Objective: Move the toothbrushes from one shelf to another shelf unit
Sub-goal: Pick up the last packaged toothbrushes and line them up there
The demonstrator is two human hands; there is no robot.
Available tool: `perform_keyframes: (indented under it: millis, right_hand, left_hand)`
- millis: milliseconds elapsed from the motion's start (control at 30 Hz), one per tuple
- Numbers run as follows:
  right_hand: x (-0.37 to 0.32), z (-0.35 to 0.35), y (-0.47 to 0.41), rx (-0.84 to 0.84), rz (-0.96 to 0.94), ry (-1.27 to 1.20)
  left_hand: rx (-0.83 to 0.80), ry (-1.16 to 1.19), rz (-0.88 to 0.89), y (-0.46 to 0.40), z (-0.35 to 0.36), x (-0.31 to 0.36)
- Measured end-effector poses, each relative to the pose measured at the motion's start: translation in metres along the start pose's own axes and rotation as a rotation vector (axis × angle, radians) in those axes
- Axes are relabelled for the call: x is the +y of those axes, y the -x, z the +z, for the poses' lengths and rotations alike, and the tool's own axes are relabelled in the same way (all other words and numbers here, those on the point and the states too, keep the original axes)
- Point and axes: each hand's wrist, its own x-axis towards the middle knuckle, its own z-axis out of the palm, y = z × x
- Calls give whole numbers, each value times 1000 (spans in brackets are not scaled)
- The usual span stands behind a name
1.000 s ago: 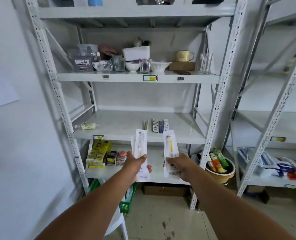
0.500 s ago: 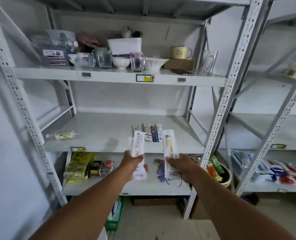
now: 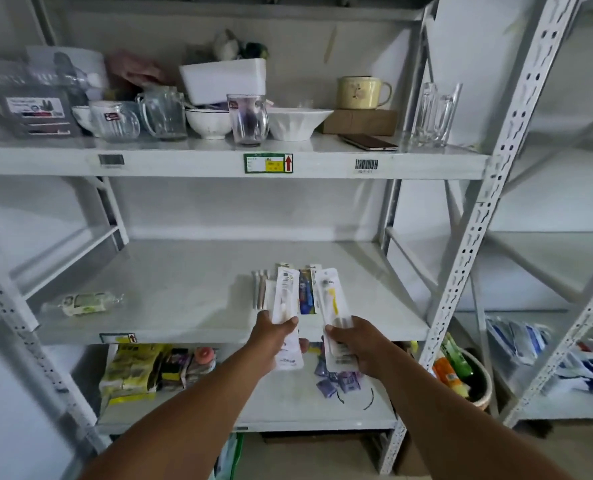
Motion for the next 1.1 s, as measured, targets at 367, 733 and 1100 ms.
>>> perform_keyframes:
  millis: [367, 733, 1100]
  right_hand:
    - [-2, -53, -127, 52, -3, -10]
    - [6, -78, -229, 235, 77, -51]
    - [28, -136, -291, 364, 120, 173]
  left_hand:
    - [100, -63, -69, -113, 36, 12]
    - [53, -289, 4, -234, 78, -8]
    - [14, -362, -85, -293, 153, -52]
